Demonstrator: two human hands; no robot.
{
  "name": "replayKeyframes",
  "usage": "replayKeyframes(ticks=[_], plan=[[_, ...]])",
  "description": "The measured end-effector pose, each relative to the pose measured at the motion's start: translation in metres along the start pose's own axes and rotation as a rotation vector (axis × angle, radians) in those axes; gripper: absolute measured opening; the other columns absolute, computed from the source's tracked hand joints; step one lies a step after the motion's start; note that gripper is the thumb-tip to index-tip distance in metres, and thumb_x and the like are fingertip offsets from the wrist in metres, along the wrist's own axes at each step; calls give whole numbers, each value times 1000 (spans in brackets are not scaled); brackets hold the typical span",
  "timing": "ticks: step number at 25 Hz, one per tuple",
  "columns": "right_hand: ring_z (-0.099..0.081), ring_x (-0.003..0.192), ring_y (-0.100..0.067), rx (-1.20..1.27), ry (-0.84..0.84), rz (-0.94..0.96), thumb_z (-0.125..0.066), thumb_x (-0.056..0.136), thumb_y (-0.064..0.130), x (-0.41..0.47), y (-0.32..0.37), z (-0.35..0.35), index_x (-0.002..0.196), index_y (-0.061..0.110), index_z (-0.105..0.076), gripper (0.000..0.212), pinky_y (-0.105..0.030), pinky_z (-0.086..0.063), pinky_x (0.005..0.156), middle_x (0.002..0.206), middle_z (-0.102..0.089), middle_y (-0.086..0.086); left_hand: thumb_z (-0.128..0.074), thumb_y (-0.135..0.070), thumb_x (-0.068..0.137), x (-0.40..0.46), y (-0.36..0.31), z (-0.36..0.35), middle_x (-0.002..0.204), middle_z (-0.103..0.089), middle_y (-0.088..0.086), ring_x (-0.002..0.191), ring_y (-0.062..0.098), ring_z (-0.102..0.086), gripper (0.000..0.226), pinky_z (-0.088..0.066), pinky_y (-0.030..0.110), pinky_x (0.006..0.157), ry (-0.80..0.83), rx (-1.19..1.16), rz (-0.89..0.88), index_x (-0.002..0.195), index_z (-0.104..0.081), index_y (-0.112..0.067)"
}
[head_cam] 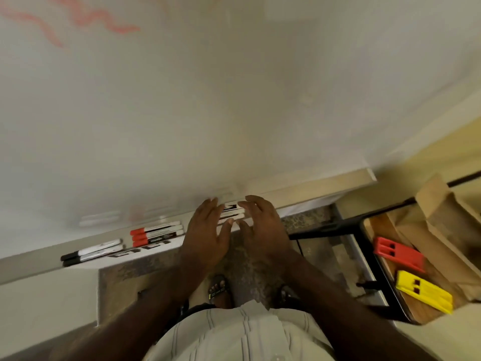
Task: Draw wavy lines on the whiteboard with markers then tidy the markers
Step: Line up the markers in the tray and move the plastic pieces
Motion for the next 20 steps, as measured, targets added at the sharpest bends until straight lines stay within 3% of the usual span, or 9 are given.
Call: replayKeyframes(ticks=[2, 5, 8, 13, 17, 20], plan=[[-43, 140, -22, -54, -42, -48, -63, 98, 32, -16, -27, 19, 141, 19, -61, 45, -38, -35, 118, 151, -54, -5, -54, -38, 106, 2, -24, -26, 167, -32, 0, 158, 18, -21, 53, -19, 41, 129, 84, 25, -87, 154, -45, -17], [-39, 144, -21, -95, -87, -142, -56, 101, 37, -44, -74, 47, 143, 22, -58, 45, -41, -32, 121, 154, -51, -3, -37, -60, 104, 5, -65, -68, 170, -23, -3, 156, 9, -7, 68, -11, 37, 130, 216, 67, -224, 158, -38, -19], [-36, 147, -20, -86, -129, -277, -56, 101, 37, -78, -123, 75, 145, 25, -55, 45, -42, -31, 125, 156, -48, 0, -26, -67, 96, 2, -108, -115, 168, -31, 4, 157, 15, -16, 80, -11, 31, 124, 281, 94, -363, 155, -44, -16], [-46, 139, -23, -71, -235, -444, -55, 98, 37, -146, -205, 130, 140, 17, -61, 46, -43, -40, 118, 147, -55, -4, -56, -47, 103, -14, -190, -201, 162, -41, 8, 153, 22, -31, 60, -27, 37, 126, 384, 15, -455, 150, -51, -10], [-52, 129, -26, -47, -345, -595, -67, 95, 29, -204, -265, 165, 133, 16, -66, 40, -43, -45, 108, 139, -60, -6, -58, -41, 103, -32, -249, -268, 161, -42, 7, 153, 20, -32, 58, -25, 31, 124, 480, 45, -565, 151, -50, -10], [-53, 127, -28, -53, -383, -681, -72, 93, 21, -244, -301, 182, 129, 17, -68, 37, -45, -46, 108, 135, -62, -7, -64, -32, 101, -48, -281, -309, 150, -53, 13, 143, 26, -45, 49, -39, 38, 119, 518, 97, -733, 143, -57, -7]])
Point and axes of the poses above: each hand's wrist, its own x-axis towards the middle knuckle, its own z-axis out of the back of the hand, y = z × x, the point moved 4 cm from there along x, towards the middle knuckle
